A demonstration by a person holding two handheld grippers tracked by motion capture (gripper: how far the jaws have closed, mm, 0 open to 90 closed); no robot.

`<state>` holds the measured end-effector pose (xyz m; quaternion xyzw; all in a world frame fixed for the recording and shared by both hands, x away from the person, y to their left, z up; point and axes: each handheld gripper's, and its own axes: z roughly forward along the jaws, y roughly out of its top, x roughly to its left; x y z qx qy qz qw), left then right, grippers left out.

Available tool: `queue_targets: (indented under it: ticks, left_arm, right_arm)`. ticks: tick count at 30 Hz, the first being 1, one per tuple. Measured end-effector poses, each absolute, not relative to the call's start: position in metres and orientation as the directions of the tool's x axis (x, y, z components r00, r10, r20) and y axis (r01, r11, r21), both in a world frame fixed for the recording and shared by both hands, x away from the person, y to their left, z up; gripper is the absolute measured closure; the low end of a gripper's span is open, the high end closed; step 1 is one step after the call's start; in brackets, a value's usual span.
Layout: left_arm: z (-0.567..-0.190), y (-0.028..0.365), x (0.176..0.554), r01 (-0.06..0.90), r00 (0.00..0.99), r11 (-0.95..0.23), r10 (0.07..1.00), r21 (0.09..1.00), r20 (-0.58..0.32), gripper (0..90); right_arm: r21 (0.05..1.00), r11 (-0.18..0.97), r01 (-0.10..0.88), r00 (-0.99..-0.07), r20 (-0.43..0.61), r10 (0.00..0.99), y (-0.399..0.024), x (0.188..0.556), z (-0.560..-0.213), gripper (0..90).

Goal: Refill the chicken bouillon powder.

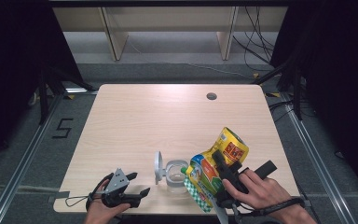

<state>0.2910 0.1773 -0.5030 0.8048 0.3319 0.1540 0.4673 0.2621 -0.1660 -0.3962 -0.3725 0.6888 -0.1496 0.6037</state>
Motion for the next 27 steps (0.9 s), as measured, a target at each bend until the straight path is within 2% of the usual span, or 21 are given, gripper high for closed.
queue_targets:
  ticks: [2,3,7,10,14,22,23,24,26,27]
  left_arm:
    - [-0.5031,0.176,0.2909,0.399,0.73,-0.342,0.68,0.851,-0.069,25.0]
    - [-0.5028,0.177,0.2921,0.392,0.736,-0.37,0.676,0.843,-0.045,24.6]
    - [-0.5037,0.1757,0.292,0.405,0.726,-0.345,0.684,0.847,-0.069,24.0]
    - [-0.5031,0.1778,0.2949,0.391,0.739,-0.361,0.672,0.847,-0.054,23.9]
    - [-0.505,0.1782,0.294,0.392,0.737,-0.36,0.674,0.847,-0.055,24.0]
    - [-0.5037,0.1779,0.2928,0.388,0.743,-0.361,0.666,0.848,-0.056,24.1]
    - [-0.5047,0.1767,0.2915,0.399,0.733,-0.342,0.677,0.851,-0.071,24.0]
    - [-0.5045,0.1772,0.2916,0.4,0.736,-0.35,0.674,0.847,-0.069,24.1]
    - [-0.5049,0.1772,0.2914,0.4,0.733,-0.345,0.676,0.849,-0.071,24.4]
    - [-0.5045,0.1779,0.2929,0.384,0.744,-0.361,0.666,0.85,-0.053,24.4]
  right_arm:
    - [-0.653,0.68,-0.334,0.003,-0.722,-0.692,-0.1668,0.2615,-0.3964,49.4]
    - [-0.664,0.669,-0.333,0.005,-0.711,-0.703,-0.1666,0.2613,-0.3955,49.5]
    - [-0.662,0.67,-0.335,0.001,-0.712,-0.703,-0.1674,0.2619,-0.395,49.5]
    - [-0.678,0.65,-0.344,0.027,-0.699,-0.714,-0.1665,0.2643,-0.3957,49.5]
    - [-0.663,0.661,-0.351,0.005,-0.707,-0.707,-0.1651,0.2663,-0.397,49.5]
    - [-0.675,0.653,-0.343,0.026,-0.702,-0.712,-0.164,0.264,-0.3961,49.5]
    - [-0.739,0.579,-0.344,0.049,-0.63,-0.775,-0.161,0.2655,-0.3911,49.5]
    - [-0.707,0.624,-0.333,0.017,-0.666,-0.746,-0.1627,0.2638,-0.3925,49.5]
    - [-0.734,0.59,-0.338,0.046,-0.639,-0.768,-0.1623,0.2646,-0.3906,49.5]
    - [-0.71,0.621,-0.333,0.031,-0.666,-0.745,-0.1632,0.2633,-0.392,49.5]
